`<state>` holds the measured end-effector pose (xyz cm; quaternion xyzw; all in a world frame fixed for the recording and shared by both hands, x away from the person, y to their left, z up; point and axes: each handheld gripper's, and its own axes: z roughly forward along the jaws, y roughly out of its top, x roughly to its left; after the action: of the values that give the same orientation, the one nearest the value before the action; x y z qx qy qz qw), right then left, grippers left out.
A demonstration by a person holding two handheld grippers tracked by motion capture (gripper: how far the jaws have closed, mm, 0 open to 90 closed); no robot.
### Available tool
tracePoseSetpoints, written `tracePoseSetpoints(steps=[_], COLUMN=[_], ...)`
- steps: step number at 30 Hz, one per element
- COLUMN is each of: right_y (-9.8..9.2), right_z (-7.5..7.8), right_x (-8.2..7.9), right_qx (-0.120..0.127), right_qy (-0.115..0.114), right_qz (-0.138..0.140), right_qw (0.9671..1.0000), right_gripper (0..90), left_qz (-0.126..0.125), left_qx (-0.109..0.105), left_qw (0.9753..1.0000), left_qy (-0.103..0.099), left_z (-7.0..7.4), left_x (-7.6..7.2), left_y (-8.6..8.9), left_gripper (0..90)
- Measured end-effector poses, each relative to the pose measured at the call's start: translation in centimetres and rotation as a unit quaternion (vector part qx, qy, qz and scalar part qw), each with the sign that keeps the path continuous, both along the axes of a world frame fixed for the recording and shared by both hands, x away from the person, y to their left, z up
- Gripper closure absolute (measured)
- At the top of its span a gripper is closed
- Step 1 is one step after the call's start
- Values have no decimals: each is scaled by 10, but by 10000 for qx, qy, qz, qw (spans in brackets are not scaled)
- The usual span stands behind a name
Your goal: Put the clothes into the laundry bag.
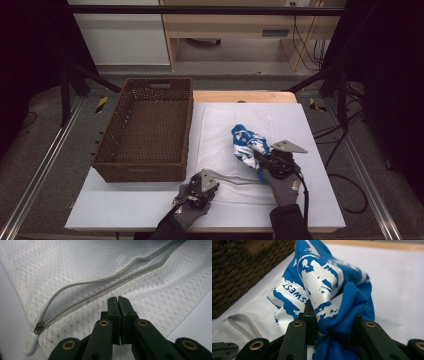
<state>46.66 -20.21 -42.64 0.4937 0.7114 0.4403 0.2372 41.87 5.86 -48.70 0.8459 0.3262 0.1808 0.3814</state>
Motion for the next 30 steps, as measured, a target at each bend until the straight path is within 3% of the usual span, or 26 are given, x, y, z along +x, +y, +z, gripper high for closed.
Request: tracePoseSetpoints(steps=[3,4,8,10,13,15,22,25,30], right_y=[-15,-31,-53,-72,-82,-91,-100,-99,-98], right_z=[10,17,19,12,5,-9,-33,-43,-43], right_x=[-4,-8,-16,-24,-28,-32,-34,-31,-31], right_qx=[26,-4,-44,-34,-119,-238,-155,-253,-260], right_qy=[-101,-169,-158,-92,-24,138,411,567,489], right_qz=[-154,-322,-537,-749,-885,-1018,-1115,-1173,-1156], right_qw=[9998,9993,9984,9971,9960,9944,9928,9912,9918], right_gripper=[692,691,690,689,688,686,662,595,430], left_qz=[4,5,2,2,3,-5,15,15,7], left_qx=[-5,2,7,7,-2,7,13,33,10], left_qw=[10000,10000,10000,10000,10000,10000,10000,10000,10000], left_qy=[1,-8,-14,-13,-2,10,15,-7,-5], left_z=[0,0,0,0,0,0,1,1,1], left_x=[0,0,0,0,0,0,0,0,0], left_y=[0,0,0,0,0,0,0,-1,-1], left_gripper=[881,881,881,881,881,881,880,882,893])
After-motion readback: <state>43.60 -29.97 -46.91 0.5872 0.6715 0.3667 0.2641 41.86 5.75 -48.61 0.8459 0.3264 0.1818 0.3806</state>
